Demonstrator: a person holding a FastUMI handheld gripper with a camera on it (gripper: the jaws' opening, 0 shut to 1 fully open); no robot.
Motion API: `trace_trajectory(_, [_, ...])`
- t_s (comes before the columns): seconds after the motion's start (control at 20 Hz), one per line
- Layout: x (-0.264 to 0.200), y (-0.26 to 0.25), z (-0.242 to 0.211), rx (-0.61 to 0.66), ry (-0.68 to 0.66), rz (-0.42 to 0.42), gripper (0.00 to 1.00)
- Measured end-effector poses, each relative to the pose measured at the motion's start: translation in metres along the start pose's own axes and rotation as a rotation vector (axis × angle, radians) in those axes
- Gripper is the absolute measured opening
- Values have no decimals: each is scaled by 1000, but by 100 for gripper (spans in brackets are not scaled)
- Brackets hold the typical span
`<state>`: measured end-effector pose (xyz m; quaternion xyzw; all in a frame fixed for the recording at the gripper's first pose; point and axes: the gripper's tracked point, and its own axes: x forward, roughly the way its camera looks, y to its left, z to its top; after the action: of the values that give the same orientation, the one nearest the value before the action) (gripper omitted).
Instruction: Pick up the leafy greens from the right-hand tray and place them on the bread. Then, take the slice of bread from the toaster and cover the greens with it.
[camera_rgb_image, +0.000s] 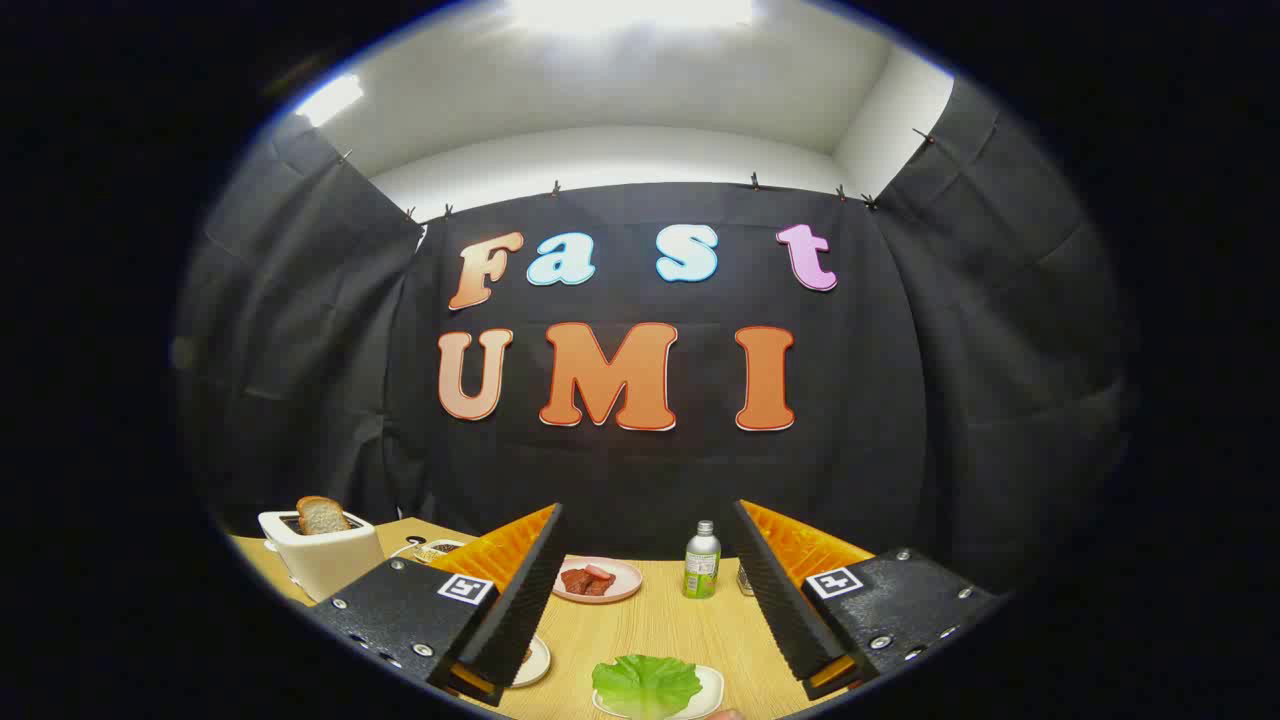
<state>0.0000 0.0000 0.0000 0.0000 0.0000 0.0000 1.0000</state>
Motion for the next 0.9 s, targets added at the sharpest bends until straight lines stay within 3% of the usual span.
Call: trace_trajectory(0.9, [7,24,5,26,32,83,98])
